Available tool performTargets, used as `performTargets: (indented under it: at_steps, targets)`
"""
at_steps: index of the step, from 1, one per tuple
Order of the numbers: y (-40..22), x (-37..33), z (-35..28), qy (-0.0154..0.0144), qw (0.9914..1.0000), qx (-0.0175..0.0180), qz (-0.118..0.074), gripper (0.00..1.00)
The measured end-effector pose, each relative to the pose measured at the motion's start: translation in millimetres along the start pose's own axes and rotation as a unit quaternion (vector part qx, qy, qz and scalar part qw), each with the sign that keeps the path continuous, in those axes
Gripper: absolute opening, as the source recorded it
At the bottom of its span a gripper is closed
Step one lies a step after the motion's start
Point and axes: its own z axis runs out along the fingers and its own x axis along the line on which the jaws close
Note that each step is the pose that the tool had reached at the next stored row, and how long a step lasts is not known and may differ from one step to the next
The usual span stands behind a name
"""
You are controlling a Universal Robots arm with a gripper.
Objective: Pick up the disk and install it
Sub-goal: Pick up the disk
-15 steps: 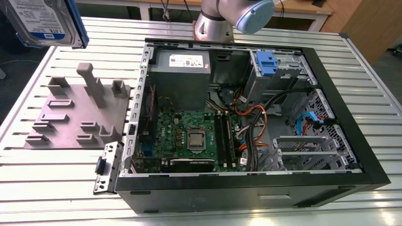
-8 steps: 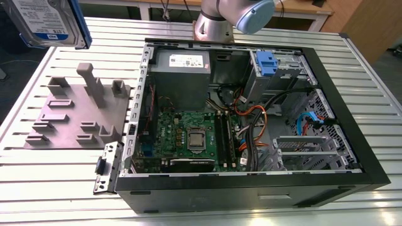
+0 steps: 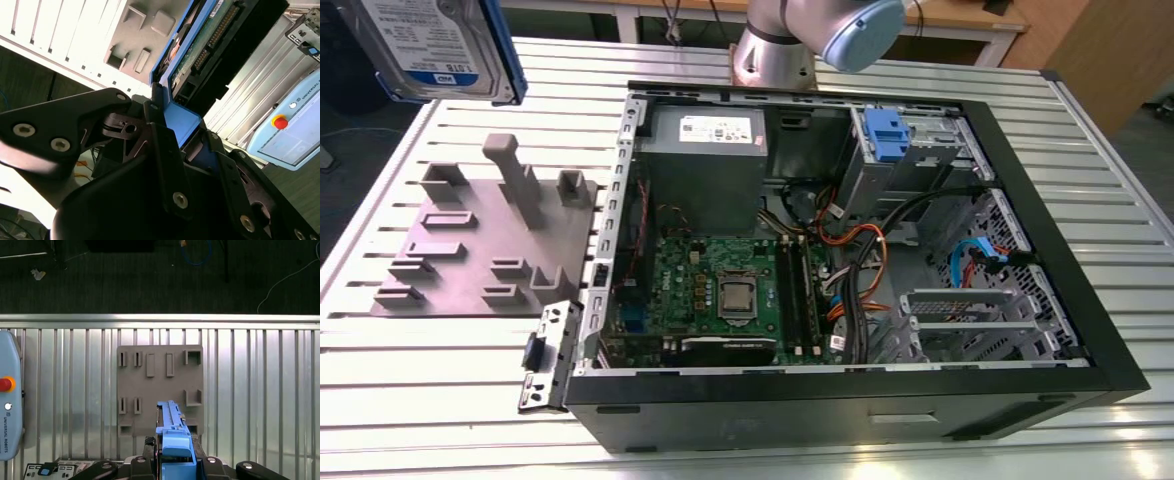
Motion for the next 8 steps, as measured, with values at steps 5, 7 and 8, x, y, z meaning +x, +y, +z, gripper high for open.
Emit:
performTargets:
  at_steps: [5,7,8]
  targets:
    - [-0.3,0.0,0.6,0.0000,1.00000,-0.0001,0.000,0.36]
    - [-0.3,0.0,0.6,0.0000,1.00000,-0.0001,0.000,0.36]
    - [-0.3,0.0,0.6,0.0000,1.00000,-0.0001,0.000,0.36]
